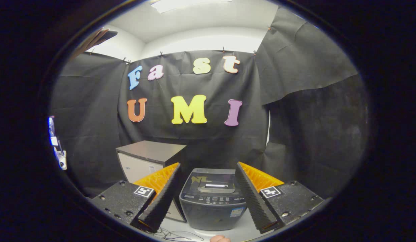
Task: Put the clothes into the washing machine and then close the washing machine lid.
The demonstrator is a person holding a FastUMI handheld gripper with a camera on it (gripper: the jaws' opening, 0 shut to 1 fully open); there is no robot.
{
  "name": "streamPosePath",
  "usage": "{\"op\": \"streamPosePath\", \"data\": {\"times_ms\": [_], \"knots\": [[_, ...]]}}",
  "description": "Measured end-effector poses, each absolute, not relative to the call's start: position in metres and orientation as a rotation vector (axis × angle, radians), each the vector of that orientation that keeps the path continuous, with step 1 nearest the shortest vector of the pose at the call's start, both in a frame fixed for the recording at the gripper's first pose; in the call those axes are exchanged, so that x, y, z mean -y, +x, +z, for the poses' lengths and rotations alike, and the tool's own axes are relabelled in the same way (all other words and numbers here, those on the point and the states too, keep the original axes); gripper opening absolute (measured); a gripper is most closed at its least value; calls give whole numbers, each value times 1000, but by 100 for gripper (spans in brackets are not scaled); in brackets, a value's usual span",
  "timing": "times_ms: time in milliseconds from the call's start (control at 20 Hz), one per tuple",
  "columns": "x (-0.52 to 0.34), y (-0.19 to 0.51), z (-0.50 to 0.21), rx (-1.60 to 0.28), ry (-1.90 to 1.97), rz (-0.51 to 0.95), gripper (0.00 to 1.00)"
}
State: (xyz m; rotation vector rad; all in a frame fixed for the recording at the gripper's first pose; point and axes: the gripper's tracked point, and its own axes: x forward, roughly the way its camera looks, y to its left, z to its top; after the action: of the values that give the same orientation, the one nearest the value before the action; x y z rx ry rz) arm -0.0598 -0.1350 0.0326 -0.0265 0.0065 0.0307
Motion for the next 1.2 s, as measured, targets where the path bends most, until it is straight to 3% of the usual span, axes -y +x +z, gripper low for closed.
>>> {"op": "streamPosePath", "data": {"times_ms": [1200], "knots": [[124, -44, 35, -8, -32, 56, 100]]}}
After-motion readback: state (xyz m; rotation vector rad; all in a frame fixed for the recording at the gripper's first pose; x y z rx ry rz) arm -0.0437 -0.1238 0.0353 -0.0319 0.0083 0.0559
